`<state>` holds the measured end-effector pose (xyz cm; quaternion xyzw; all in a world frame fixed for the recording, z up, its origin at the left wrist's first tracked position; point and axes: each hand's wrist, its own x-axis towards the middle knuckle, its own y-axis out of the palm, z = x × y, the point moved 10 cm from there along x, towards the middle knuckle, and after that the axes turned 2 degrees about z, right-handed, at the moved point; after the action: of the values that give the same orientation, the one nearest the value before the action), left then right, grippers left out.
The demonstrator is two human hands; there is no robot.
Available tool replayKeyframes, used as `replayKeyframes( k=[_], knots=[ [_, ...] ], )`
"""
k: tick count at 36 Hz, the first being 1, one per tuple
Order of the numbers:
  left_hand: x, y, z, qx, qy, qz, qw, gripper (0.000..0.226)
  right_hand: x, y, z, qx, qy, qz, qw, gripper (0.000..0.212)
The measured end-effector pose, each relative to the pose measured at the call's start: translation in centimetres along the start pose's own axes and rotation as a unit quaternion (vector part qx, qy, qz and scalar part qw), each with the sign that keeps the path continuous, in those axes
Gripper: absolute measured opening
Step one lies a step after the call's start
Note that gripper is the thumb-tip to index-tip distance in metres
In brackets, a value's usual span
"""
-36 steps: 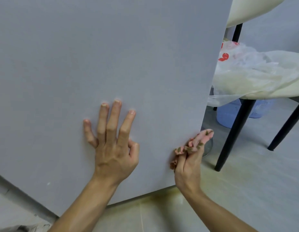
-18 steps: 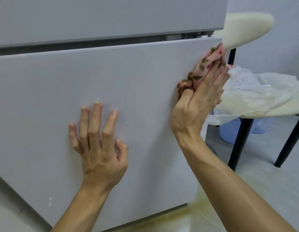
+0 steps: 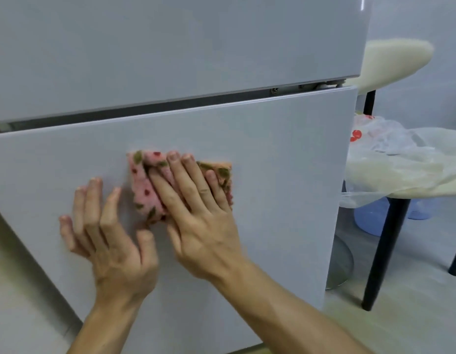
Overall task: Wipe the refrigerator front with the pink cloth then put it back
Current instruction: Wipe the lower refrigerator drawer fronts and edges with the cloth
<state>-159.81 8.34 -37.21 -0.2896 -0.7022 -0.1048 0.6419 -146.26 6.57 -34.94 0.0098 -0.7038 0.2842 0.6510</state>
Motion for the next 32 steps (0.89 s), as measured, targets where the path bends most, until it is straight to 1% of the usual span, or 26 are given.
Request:
replayKeyframes(
  k=[2,4,6,9,11,13,15,18,20,22,26,29,31,32],
  knots=[
    [-0.1,-0.1,0.7,0.005,-0.001,0.002,1.000,0.062,-0.5,-0.4,-0.6,-0.018,-0.034,0.005,0.999,0.075],
    [-0.3,-0.1,1.3,0.012,-0.003,0.005,1.000,0.061,-0.7,-1.4,-2.5,-0.012,-0.028,-0.016,0.999,0.081],
    [-0.5,0.0,1.7,0.012,-0.003,0.013,1.000,0.063,-0.8,-2.7,-5.3,-0.018,0.016,-0.053,0.998,0.076],
    [-0.5,-0.1,1.6,0.011,0.003,0.012,1.000,0.063,-0.6,-5.4,-9.2,-0.020,0.109,-0.111,0.988,0.073],
    [-0.4,-0.2,1.5,0.010,0.007,0.015,1.000,0.062,-0.4,-7.5,-11.3,-0.005,0.190,-0.149,0.970,0.070],
    [-0.2,-0.2,1.7,0.008,0.007,0.020,1.000,0.063,0.1,-9.2,-12.6,0.015,0.243,-0.185,0.952,0.067],
    [-0.2,-0.1,1.8,0.008,0.011,0.022,1.000,0.064,0.7,-9.9,-13.0,0.012,0.252,-0.207,0.945,0.066],
    [-0.4,-0.3,2.0,0.010,0.017,0.021,1.000,0.064,1.3,-8.7,-12.6,0.036,0.243,-0.207,0.947,0.065],
    [-0.8,-0.4,2.4,0.011,0.018,0.022,1.000,0.064,1.0,-7.1,-10.9,0.031,0.227,-0.200,0.953,0.064],
    [-1.2,-0.5,2.8,0.015,0.021,0.022,0.999,0.064,0.2,-5.0,-8.4,0.011,0.187,-0.176,0.966,0.065],
    [-1.7,-0.8,4.0,0.018,0.021,0.024,0.999,0.061,-3.4,0.2,-3.2,-0.025,0.081,-0.088,0.992,0.066],
    [-2.0,-1.2,5.0,0.018,0.012,0.022,1.000,0.061,-8.6,4.5,0.4,-0.031,-0.044,0.017,0.998,0.068],
    [-2.1,-1.5,5.2,0.013,0.013,0.023,1.000,0.060,-13.5,7.2,1.9,-0.049,-0.139,0.106,0.983,0.076],
    [-2.2,-1.6,5.3,0.010,0.013,0.025,1.000,0.060,-15.7,8.3,2.0,-0.060,-0.169,0.148,0.973,0.081]
  ],
)
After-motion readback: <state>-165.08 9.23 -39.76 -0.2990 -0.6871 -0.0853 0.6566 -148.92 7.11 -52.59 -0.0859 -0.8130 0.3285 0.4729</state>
